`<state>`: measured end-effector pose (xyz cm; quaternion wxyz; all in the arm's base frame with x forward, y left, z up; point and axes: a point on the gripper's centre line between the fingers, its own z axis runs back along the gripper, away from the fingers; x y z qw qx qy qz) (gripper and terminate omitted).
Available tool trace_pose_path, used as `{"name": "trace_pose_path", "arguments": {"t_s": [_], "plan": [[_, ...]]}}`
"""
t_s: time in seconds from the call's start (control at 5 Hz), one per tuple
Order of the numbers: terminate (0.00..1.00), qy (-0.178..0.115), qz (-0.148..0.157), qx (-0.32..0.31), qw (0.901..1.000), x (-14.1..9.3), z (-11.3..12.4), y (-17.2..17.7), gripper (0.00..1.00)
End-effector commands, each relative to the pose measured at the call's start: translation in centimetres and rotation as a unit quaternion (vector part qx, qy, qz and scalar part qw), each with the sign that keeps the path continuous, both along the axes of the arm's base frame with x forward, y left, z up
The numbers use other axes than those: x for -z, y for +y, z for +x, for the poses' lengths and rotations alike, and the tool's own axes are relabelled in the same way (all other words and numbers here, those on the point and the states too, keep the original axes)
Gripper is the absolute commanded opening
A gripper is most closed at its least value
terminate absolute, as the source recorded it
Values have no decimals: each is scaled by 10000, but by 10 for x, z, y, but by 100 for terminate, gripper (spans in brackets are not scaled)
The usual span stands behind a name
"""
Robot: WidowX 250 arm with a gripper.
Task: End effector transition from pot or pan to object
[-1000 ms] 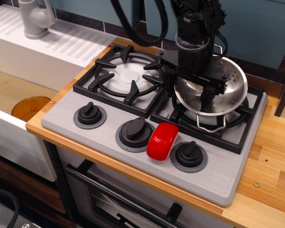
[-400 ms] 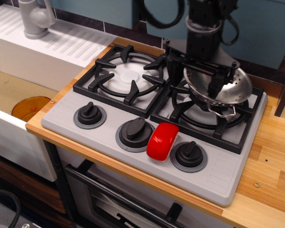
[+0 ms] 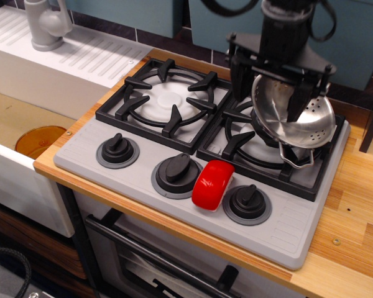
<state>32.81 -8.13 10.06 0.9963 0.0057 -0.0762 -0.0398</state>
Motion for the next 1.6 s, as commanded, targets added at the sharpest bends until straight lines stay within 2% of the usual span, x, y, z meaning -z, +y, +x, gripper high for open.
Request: {"name": "trace_pose_path", "arguments": {"t_s": [0.0,0.2,0.4,0.6,0.8,1.0,1.4], "plan": [[0,-344,-95,-16,9994,-45,-24,-1,100],[0,-384,-68,-72,9992,-38,-40,-2,100],[0,-569,-175,-95,9982,-15,-59,-3,100],[0,-716,-256,-102,9971,3,-67,-5,100],[0,-834,-320,-118,9959,18,-71,-7,100],[0,-1070,-343,-57,9937,33,-73,-7,100],[0,-1382,-259,67,9900,39,-69,-1,100]]}}
